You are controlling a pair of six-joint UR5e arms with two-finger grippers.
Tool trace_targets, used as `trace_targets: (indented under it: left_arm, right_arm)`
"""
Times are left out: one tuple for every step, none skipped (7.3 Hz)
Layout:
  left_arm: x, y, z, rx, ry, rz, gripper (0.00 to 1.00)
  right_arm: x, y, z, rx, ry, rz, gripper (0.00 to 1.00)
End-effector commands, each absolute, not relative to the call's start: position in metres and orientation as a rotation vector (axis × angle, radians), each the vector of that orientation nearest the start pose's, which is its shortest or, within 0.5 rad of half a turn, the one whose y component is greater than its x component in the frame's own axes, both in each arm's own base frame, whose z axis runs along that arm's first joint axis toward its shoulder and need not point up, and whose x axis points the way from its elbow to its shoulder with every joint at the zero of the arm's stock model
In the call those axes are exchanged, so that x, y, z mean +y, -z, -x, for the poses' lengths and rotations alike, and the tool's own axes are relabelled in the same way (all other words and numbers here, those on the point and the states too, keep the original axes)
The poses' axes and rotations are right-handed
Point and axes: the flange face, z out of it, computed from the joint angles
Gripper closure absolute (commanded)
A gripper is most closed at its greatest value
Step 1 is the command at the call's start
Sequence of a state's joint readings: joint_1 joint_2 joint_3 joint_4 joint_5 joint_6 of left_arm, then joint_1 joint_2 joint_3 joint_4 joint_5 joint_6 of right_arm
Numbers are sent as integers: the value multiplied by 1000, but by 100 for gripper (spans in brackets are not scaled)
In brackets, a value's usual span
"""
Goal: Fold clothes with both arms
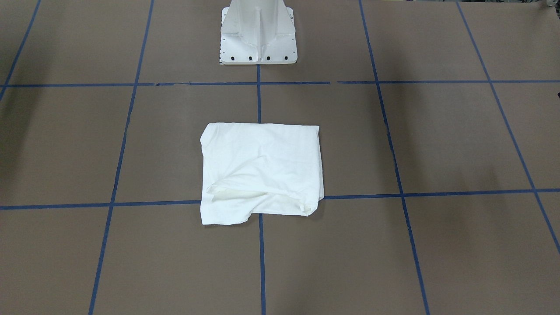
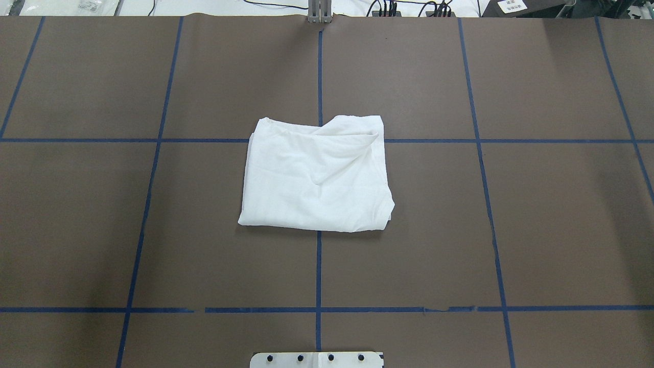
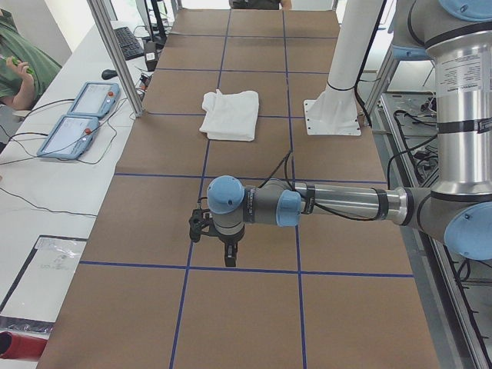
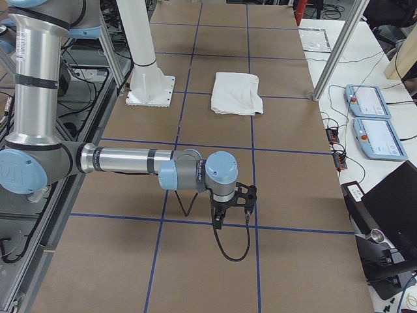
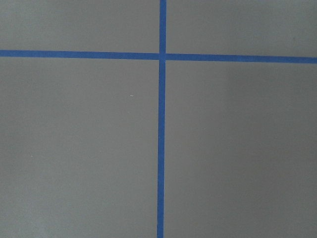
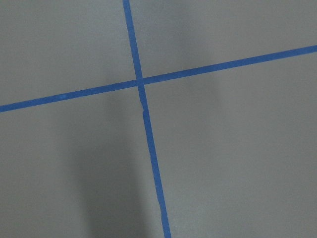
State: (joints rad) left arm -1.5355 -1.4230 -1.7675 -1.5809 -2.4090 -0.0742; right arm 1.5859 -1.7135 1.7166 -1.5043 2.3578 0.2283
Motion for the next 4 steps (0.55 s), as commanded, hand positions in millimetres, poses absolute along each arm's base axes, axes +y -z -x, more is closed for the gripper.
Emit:
trace_targets:
  left_arm:
    - [-435, -624, 44, 839, 10, -11, 0]
    - [-435, -623, 45, 839, 10, -13, 0]
    - [-435, -623, 45, 839, 12, -13, 0]
    - [-435, -624, 44, 838, 10, -11, 0]
  right_arm:
    - [-437, -644, -57, -790, -163, 23, 0]
    - [-438, -642, -43, -788, -128, 30, 0]
    - [-439, -641, -36, -787, -107, 33, 0]
    - [-439, -641, -35, -788, -85, 26, 0]
